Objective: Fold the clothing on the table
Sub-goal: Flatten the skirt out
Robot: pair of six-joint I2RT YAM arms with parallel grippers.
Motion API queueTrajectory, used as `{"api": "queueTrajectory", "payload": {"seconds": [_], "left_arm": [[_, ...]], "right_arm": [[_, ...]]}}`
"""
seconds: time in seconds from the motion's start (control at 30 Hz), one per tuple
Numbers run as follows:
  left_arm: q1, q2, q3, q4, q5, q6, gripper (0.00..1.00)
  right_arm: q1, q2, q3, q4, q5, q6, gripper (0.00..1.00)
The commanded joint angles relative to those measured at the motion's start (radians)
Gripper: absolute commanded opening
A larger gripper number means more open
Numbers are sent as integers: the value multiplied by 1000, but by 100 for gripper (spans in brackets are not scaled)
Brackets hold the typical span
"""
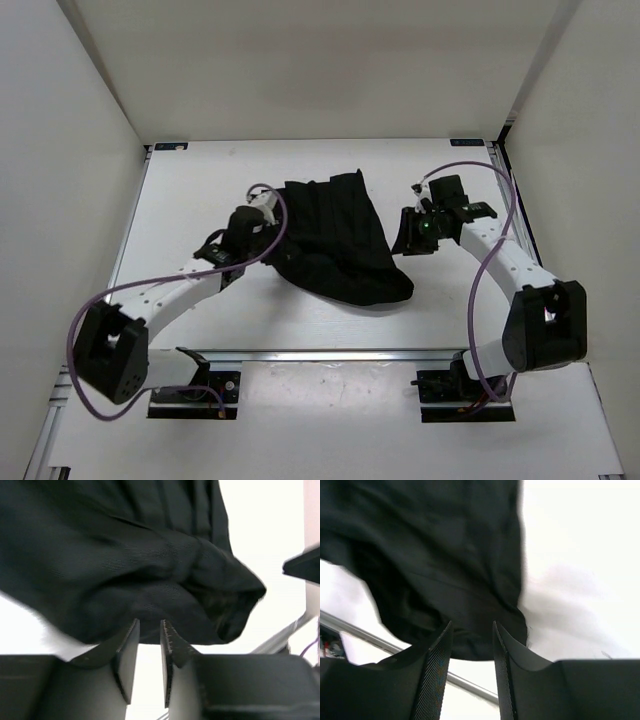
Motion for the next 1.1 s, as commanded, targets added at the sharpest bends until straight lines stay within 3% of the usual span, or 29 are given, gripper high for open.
{"api": "queueTrajectory", "payload": {"seconds": [0.0, 0.33, 0.53, 0.7, 1.07], "left_arm": [[-80, 83, 104, -1, -33, 65, 36], [-146, 283, 327, -24, -15, 141, 45], [-219, 405, 501, -214, -47, 276, 61], [-270, 502, 677, -428, -156, 359, 61], [-350, 544, 714, -534, -291, 350, 61]], "right_arm": [[-4, 35, 33, -87, 63, -23, 43], [114, 131, 99, -53, -3, 2, 43], [90, 110, 99, -18, -51, 23, 43], [99, 132, 88, -44, -43, 20, 42], [64, 52, -28, -46, -35, 37, 41]]}}
